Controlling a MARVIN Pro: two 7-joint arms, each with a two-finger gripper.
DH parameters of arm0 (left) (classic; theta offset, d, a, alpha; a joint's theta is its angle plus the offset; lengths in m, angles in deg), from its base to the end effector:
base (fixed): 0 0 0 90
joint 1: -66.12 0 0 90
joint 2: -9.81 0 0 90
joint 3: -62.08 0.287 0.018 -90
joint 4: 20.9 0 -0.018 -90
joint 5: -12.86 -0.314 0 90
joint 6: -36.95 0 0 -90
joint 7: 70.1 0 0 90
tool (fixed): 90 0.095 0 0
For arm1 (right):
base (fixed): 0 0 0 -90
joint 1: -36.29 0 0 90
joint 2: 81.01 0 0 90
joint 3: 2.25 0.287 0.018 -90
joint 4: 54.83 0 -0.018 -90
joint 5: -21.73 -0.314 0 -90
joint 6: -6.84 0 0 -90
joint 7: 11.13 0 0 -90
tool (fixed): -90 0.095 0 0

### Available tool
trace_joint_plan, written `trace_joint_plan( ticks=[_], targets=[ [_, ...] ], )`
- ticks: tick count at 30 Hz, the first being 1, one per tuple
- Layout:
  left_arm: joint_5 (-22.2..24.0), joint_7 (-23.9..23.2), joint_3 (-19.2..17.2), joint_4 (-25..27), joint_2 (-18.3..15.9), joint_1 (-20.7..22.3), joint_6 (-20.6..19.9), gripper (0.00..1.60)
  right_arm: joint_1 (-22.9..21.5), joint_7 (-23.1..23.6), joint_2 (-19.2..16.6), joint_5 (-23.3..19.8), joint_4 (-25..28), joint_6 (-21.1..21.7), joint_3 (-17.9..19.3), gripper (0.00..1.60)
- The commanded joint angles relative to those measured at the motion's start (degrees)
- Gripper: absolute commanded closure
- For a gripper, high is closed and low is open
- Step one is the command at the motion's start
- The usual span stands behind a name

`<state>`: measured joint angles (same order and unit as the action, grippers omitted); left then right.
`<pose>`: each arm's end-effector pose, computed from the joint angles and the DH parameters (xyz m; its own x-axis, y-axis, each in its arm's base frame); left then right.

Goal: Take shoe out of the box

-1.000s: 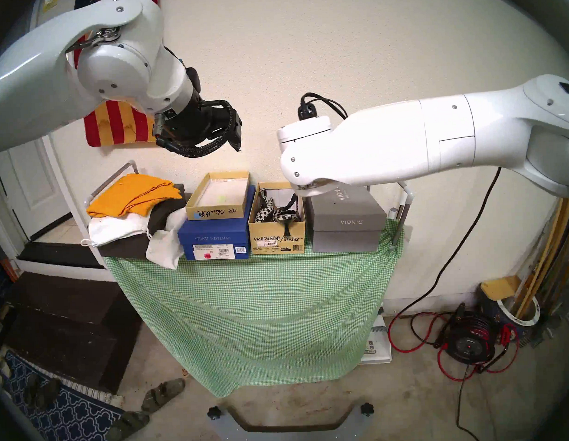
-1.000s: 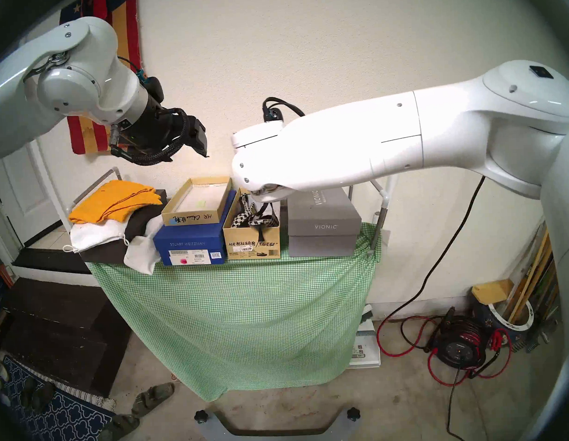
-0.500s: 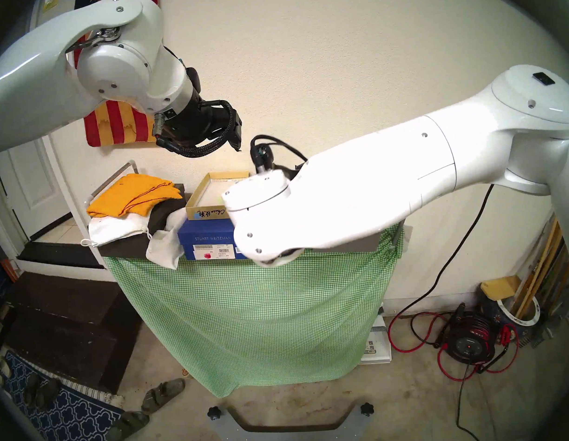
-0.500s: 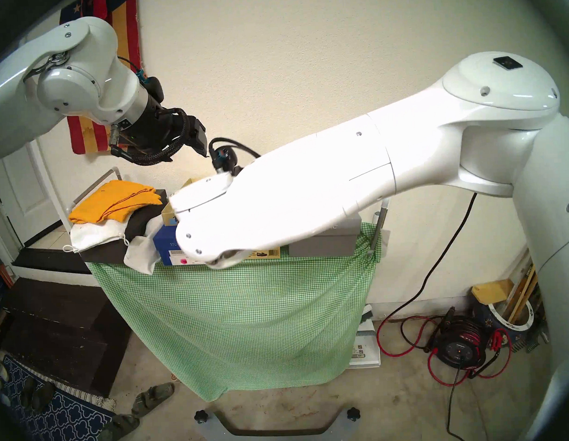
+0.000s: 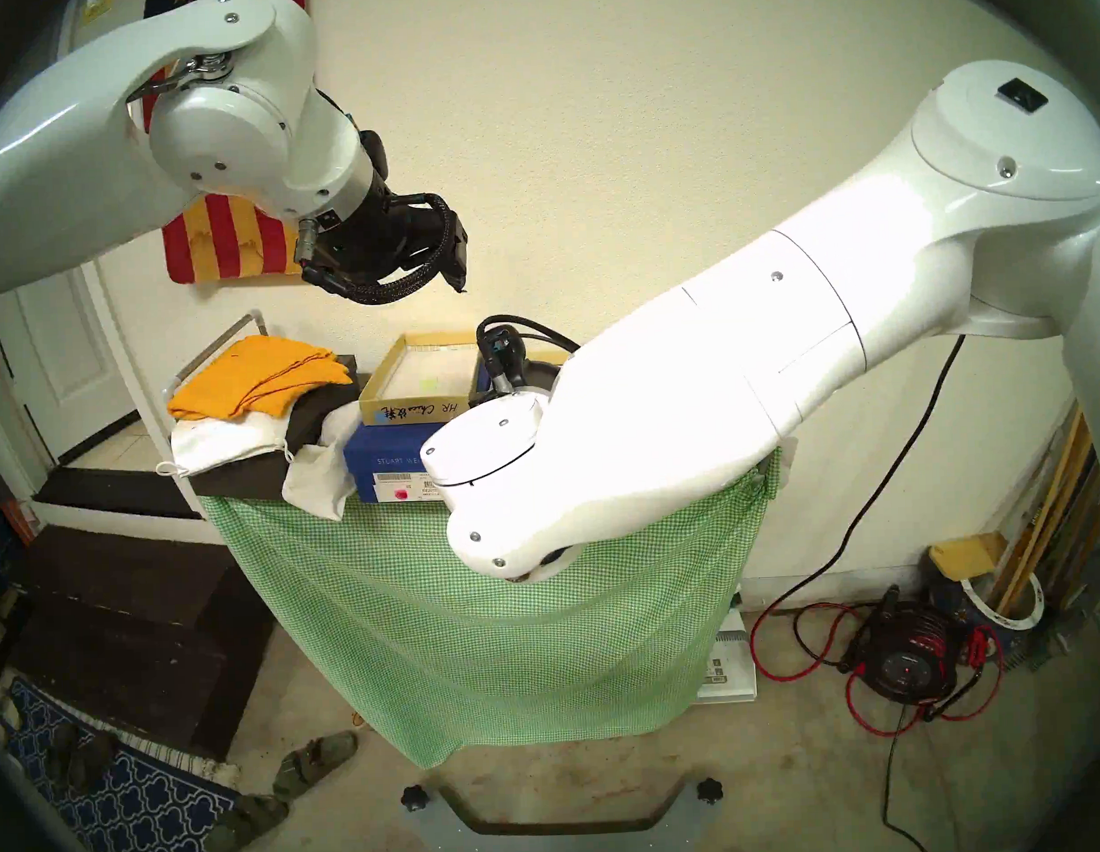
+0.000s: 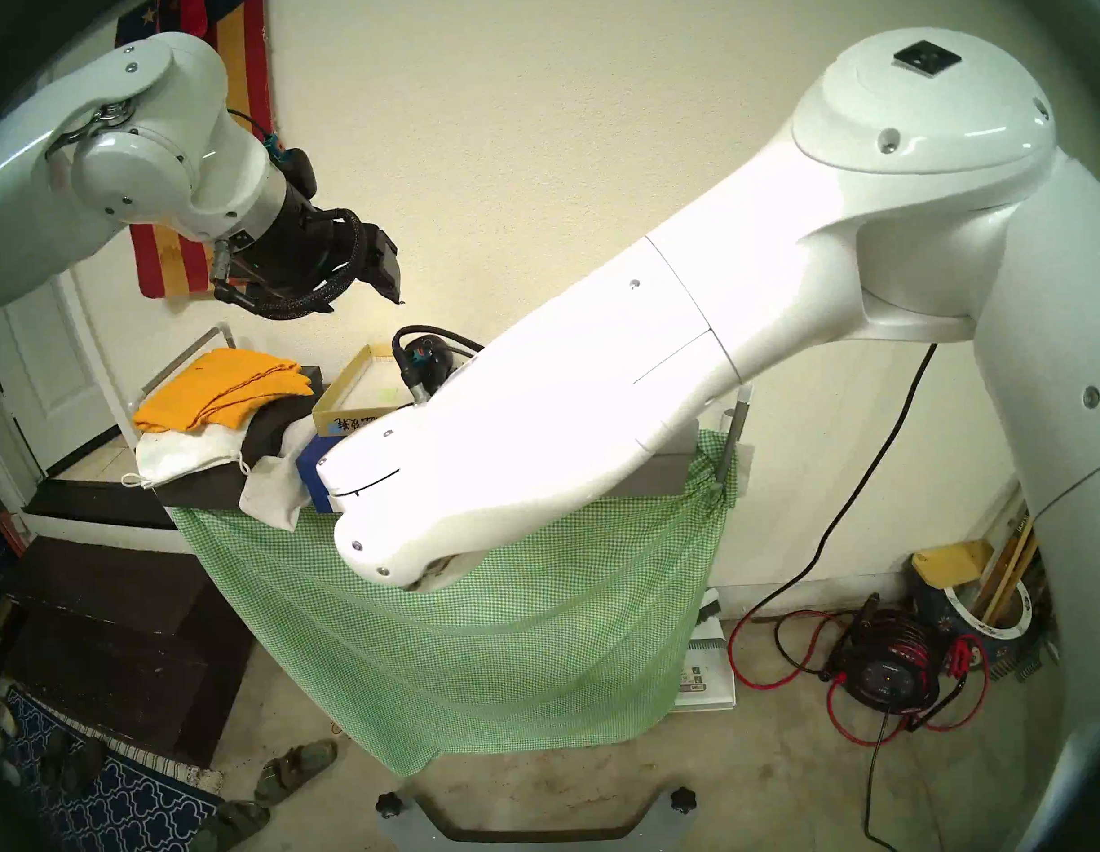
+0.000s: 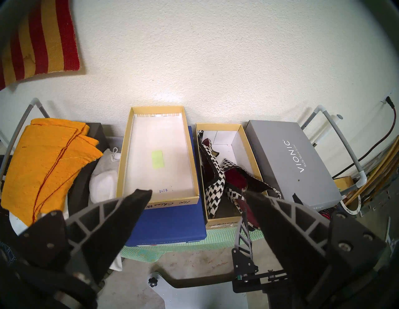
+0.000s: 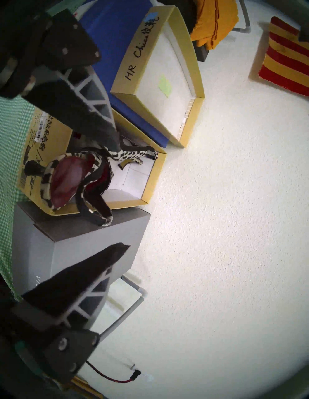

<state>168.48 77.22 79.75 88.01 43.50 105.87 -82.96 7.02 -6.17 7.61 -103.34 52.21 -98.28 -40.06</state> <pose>0.4129 -0.0155 0.0955 0.6858 0.0422 0.7266 -0.0802 -0.9879 0.1330 0.3803 0.2406 -0.0834 0.2067 0.4010 0.8925 -0.0199 -0.9102 0.4136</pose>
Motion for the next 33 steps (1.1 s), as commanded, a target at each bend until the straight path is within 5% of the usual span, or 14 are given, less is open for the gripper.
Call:
trace_joint_plan(
  ticks=[1,16,29,33],
  targets=[
    [-0.01,0.13,0.0,-0.03,0.07,0.03,0.01,0.0,-3.79,0.04,4.18,-3.58,1.33,-3.06,-2.24,0.0],
    [-0.01,0.12,0.0,-0.03,0.07,0.04,0.01,0.0,-6.68,0.04,8.86,-7.75,7.01,-14.87,-9.95,0.0],
    [-0.02,0.08,0.01,-0.02,0.06,0.04,0.0,0.0,-14.48,8.68,15.23,-10.86,8.94,-23.72,-17.39,0.0],
    [-0.03,0.07,0.01,-0.02,0.06,0.04,0.0,0.0,-16.42,11.02,14.61,-11.88,9.82,-25.13,-18.0,0.0]
  ],
)
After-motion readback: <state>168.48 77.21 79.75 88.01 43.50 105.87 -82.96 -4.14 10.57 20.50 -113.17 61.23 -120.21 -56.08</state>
